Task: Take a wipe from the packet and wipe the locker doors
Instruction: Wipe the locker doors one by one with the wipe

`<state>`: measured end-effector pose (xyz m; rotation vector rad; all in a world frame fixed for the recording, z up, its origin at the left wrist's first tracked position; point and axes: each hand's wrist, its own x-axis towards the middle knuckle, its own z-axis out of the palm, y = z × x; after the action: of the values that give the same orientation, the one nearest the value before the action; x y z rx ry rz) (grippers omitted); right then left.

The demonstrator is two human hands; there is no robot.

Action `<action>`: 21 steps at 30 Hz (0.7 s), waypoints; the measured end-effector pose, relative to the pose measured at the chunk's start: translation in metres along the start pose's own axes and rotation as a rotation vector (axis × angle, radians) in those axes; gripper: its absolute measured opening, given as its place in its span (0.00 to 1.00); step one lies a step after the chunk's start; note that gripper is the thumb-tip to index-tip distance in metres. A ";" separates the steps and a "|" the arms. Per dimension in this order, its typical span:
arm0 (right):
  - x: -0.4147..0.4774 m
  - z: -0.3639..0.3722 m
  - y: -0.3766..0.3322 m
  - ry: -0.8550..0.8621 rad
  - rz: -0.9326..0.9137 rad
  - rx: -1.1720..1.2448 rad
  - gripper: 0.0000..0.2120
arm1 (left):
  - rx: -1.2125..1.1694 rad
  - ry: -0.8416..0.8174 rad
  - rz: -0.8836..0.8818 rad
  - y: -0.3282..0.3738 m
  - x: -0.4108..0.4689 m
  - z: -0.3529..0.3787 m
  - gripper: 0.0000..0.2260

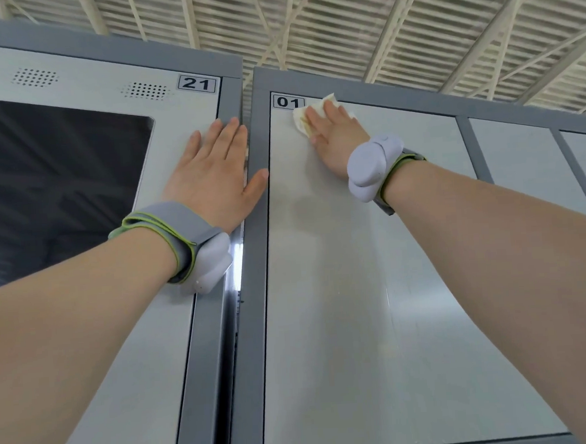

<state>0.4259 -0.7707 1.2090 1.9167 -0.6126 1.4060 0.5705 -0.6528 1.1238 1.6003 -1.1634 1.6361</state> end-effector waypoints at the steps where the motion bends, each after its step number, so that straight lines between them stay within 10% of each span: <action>1: -0.004 0.001 -0.002 0.003 -0.048 0.004 0.20 | -0.017 0.006 -0.003 0.000 0.000 0.000 0.29; 10: -0.011 -0.005 0.000 -0.077 -0.005 0.013 0.21 | -0.354 0.010 -0.037 -0.012 0.004 -0.011 0.28; 21: -0.014 0.013 -0.039 0.099 -0.108 0.070 0.15 | -0.008 0.019 0.018 -0.051 -0.018 -0.011 0.27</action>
<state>0.4573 -0.7550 1.1833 1.8917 -0.4122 1.4600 0.6115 -0.6172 1.1172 1.5698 -1.1770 1.6527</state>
